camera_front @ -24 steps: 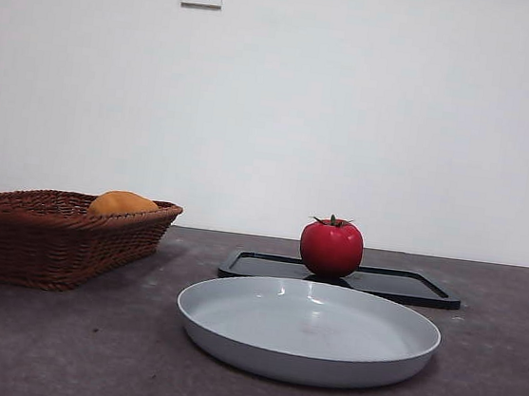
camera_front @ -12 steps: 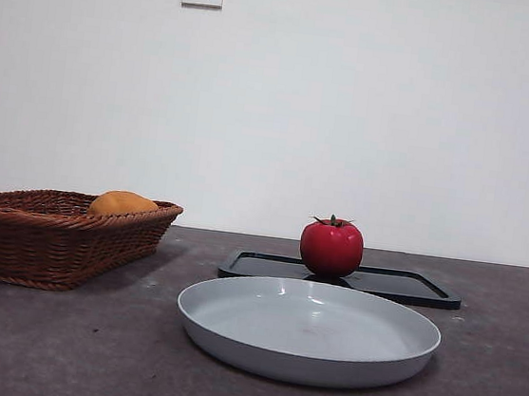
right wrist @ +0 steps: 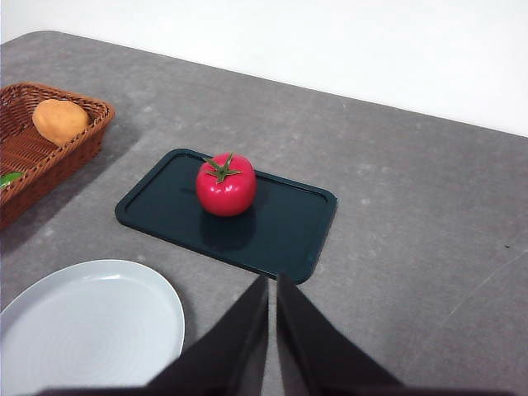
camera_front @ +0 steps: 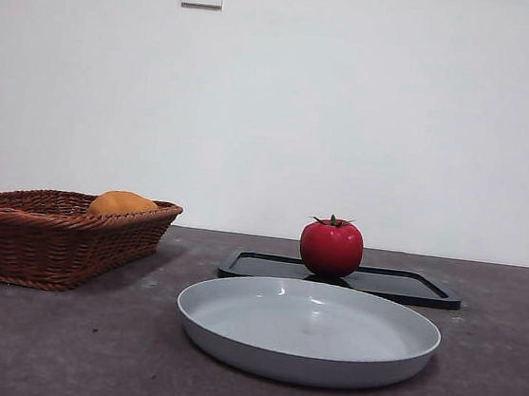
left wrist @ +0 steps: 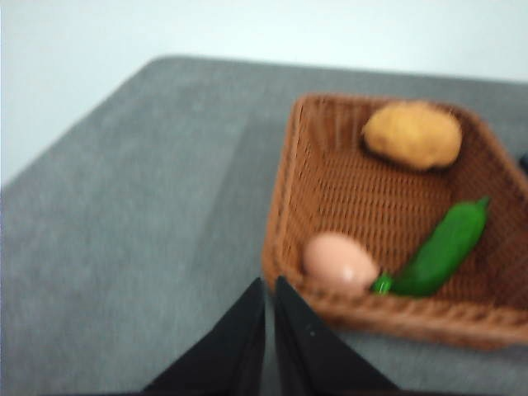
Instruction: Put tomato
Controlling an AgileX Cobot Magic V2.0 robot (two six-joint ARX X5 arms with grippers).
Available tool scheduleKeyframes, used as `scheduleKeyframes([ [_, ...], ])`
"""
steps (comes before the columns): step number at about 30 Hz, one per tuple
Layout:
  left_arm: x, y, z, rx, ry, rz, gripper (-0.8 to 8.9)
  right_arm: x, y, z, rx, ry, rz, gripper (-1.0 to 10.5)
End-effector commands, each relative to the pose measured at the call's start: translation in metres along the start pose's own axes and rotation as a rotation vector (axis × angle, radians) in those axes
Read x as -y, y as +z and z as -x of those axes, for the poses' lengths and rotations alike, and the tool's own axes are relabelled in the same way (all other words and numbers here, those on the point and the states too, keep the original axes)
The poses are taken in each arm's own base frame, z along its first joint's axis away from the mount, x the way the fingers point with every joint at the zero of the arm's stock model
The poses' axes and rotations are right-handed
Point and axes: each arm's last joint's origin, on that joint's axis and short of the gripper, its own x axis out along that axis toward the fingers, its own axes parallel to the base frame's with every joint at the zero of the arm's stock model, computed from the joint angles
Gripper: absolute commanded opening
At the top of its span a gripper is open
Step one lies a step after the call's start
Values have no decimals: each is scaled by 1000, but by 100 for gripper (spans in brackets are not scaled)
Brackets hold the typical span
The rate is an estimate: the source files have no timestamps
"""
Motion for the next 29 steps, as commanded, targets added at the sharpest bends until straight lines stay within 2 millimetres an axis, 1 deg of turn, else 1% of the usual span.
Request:
scheduleKeyframes([
  [1,-1,-7,1,24,7,-8,19,-1,4,2,19,6,4,7],
  [5,-2,-20,1,43,3,-2,19,-1,4,2,19,5,4,7],
  [11,-2,-30,3,66,-32,0,19,-1,4,2,19,6,4,7],
  [21,-2,-32,3,46,-34,-11,19,-1,5,2,25,6,3,7],
  [26,0,-32,3,41,-90,-76,19,-1,5,2,26,6,3,7],
  [29,0,-32,3,41,-96,-85,19,-1,5,2,26,6,3,7],
])
